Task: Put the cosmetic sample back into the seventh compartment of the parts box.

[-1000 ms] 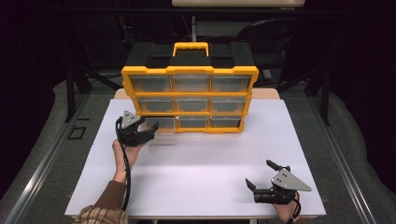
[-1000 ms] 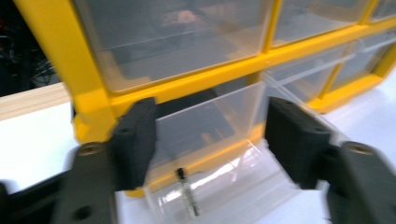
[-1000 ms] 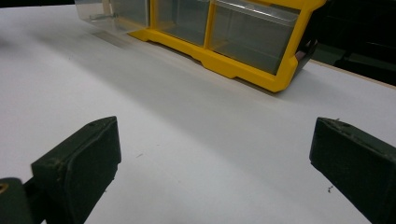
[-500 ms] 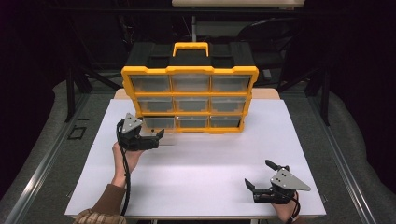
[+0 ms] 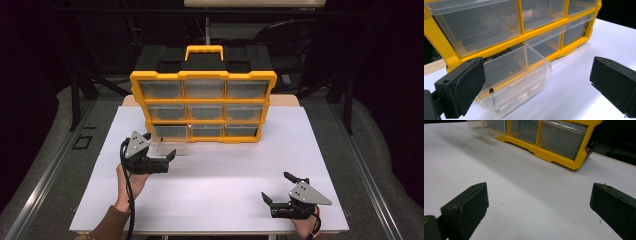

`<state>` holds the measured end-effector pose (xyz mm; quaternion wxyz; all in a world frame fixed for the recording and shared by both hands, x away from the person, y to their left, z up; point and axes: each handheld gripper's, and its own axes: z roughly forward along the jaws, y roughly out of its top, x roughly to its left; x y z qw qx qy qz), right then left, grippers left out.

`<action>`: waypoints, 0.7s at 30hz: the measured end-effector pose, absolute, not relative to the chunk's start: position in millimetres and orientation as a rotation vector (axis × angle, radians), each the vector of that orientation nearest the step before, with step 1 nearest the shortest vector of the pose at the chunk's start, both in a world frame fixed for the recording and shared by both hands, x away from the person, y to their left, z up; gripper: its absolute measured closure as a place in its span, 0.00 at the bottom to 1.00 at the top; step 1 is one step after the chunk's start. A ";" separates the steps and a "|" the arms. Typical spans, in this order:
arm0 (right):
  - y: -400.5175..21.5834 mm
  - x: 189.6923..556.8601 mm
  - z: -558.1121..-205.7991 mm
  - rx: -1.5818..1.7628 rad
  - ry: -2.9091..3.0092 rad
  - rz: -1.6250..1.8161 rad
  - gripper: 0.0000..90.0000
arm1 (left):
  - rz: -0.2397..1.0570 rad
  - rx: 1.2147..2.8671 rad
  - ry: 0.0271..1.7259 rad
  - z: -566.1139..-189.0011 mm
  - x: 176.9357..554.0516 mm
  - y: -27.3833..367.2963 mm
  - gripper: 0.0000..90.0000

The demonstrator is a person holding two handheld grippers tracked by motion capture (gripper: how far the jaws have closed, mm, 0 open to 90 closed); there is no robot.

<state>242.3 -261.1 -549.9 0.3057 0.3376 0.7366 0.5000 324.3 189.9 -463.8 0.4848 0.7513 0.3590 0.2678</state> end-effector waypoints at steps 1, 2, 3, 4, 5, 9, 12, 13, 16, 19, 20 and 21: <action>-261.1 242.2 -549.8 0.893 1.950 1.324 0.02 | 0.650 1.829 0.870 -464.3 321.4 190.8 0.00; -261.1 242.1 -549.7 0.893 1.950 1.323 0.02 | 0.653 1.828 0.868 -464.9 318.5 191.6 0.00; -261.1 242.0 -549.7 0.893 1.949 1.322 0.02 | 0.659 1.828 0.864 -465.4 315.5 192.6 0.00; -261.0 241.9 -549.6 0.893 1.949 1.322 0.02 | 0.659 1.827 0.861 -466.1 312.7 193.6 0.00; -261.0 241.9 -549.6 0.893 1.949 1.322 0.02 | 0.660 1.827 0.859 -466.6 310.0 194.6 0.00; -260.7 242.3 -550.0 0.891 1.952 1.319 0.02 | 0.672 1.818 0.850 -469.0 300.3 197.7 0.00; -260.3 242.1 -549.9 0.891 1.954 1.318 0.02 | 0.678 1.815 0.844 -471.1 294.2 199.3 0.00; -260.3 242.1 -549.9 0.890 1.954 1.318 0.02 | 0.682 1.816 0.843 -471.9 292.2 199.8 0.00; -260.4 241.8 -549.7 0.890 1.955 1.316 0.02 | 0.680 1.820 0.846 -475.0 286.7 202.0 0.00; -260.4 242.0 -550.0 0.891 1.952 1.319 0.02 | 0.672 1.831 0.849 -477.8 281.9 203.9 0.00; -260.4 242.1 -550.0 0.891 1.955 1.317 0.02 | 0.671 1.837 0.848 -478.5 280.1 204.8 0.00; -260.2 242.1 -550.2 0.891 1.955 1.316 0.02 | 0.670 1.835 0.849 -479.5 278.3 205.1 0.00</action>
